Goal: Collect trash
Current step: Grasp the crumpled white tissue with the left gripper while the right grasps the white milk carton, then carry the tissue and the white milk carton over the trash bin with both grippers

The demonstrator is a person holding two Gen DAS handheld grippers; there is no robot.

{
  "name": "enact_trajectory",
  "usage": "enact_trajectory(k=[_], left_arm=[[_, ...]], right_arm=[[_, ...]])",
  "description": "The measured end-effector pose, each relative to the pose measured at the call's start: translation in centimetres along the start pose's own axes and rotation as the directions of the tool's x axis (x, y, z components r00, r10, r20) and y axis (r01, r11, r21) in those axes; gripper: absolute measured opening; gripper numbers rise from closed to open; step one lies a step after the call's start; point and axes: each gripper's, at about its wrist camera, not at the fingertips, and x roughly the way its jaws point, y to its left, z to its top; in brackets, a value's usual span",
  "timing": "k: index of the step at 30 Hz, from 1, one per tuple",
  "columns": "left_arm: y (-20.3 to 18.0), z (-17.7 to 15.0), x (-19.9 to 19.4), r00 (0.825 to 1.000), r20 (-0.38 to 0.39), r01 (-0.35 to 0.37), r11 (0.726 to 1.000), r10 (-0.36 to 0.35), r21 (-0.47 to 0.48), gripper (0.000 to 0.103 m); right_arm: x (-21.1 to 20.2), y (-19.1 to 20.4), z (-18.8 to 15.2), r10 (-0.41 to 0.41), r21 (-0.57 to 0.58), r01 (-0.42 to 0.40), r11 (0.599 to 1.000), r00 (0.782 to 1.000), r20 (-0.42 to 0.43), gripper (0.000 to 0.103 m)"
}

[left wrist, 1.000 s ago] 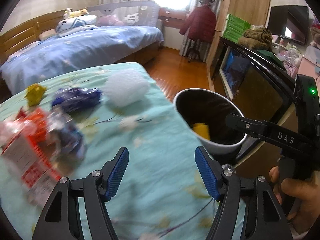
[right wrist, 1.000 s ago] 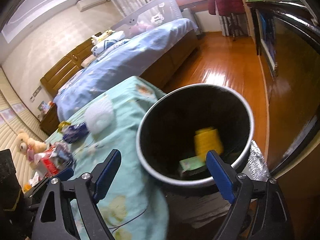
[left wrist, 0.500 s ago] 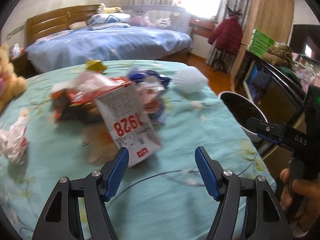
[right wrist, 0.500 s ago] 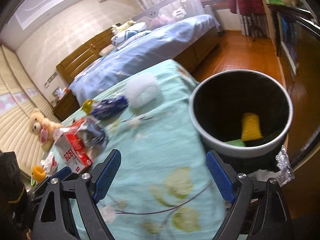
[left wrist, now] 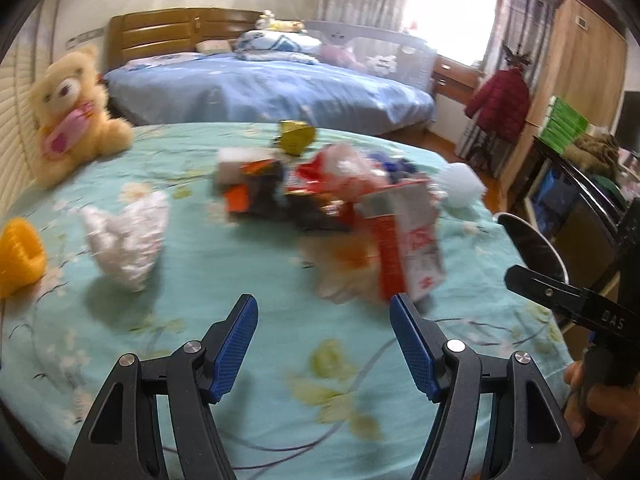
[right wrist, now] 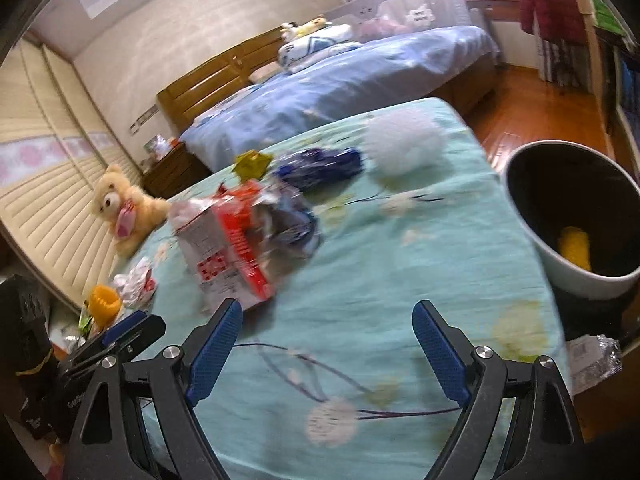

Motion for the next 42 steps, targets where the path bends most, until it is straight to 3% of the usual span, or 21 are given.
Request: enact_trajectory(k=[6, 7, 15, 18, 26, 28, 29, 30, 35, 42], left_arm=[[1.8, -1.7, -2.5, 0.998, -0.013, -0.059, 0.997, 0.058, -0.059, 0.068], [1.9, -0.6, -2.3, 0.998, -0.016, -0.062, 0.996, 0.061, -0.067, 0.068], [2.1, -1.7, -5.3, 0.991, -0.021, -0.133, 0.984, 0.132, -0.118, 0.068], [2.0, -1.8, -6.2, 0.986, -0.022, -0.167, 0.976, 0.166, -0.136, 0.074], [0.5, 0.2, -4.4, 0.971, -0.038, -0.238, 0.961, 0.235, -0.142, 0.075], [-0.1, 0.4, -3.7, 0.969, -0.043, -0.248, 0.959, 0.245, -0.138, 0.067], [0.0, 0.9, -3.1, 0.969, -0.045, -0.246, 0.96, 0.242, -0.136, 0.058], [-0.5, 0.6, -3.1, 0.973, -0.057, -0.229, 0.965, 0.223, -0.13, 0.038], [-1.4, 0.3, -3.2, 0.98, -0.049, -0.195, 0.975, 0.191, -0.105, 0.031], [-6.9, -0.7, -3.8, 0.995, -0.053, -0.082, 0.996, 0.08, -0.036, 0.031]], right_arm=[[1.4, 2.5, -0.2, 0.028, -0.054, -0.029, 0.998, 0.999, -0.02, 0.088], [1.6, 2.9, -0.2, 0.032, -0.061, -0.034, 0.998, 0.999, -0.022, 0.088], [3.5, 5.1, 0.2, 0.04, -0.107, -0.043, 0.993, 0.999, -0.034, 0.088], [4.2, 5.6, 0.5, 0.039, -0.12, -0.043, 0.992, 0.999, -0.035, 0.088], [6.6, 6.9, 1.1, -0.006, -0.176, 0.0, 0.984, 0.999, -0.038, 0.088], [6.9, 6.9, 1.1, -0.024, -0.187, 0.017, 0.982, 0.999, -0.035, 0.078], [7.1, 7.0, 1.1, -0.033, -0.197, 0.024, 0.98, 0.999, -0.042, 0.057], [7.2, 7.0, 1.0, -0.038, -0.2, 0.027, 0.979, 0.998, -0.051, 0.054], [5.8, 6.8, 0.3, -0.012, -0.212, 0.001, 0.977, 0.999, -0.05, 0.054], [3.2, 5.4, -0.1, -0.006, -0.18, 0.0, 0.984, 0.999, -0.031, 0.053]])
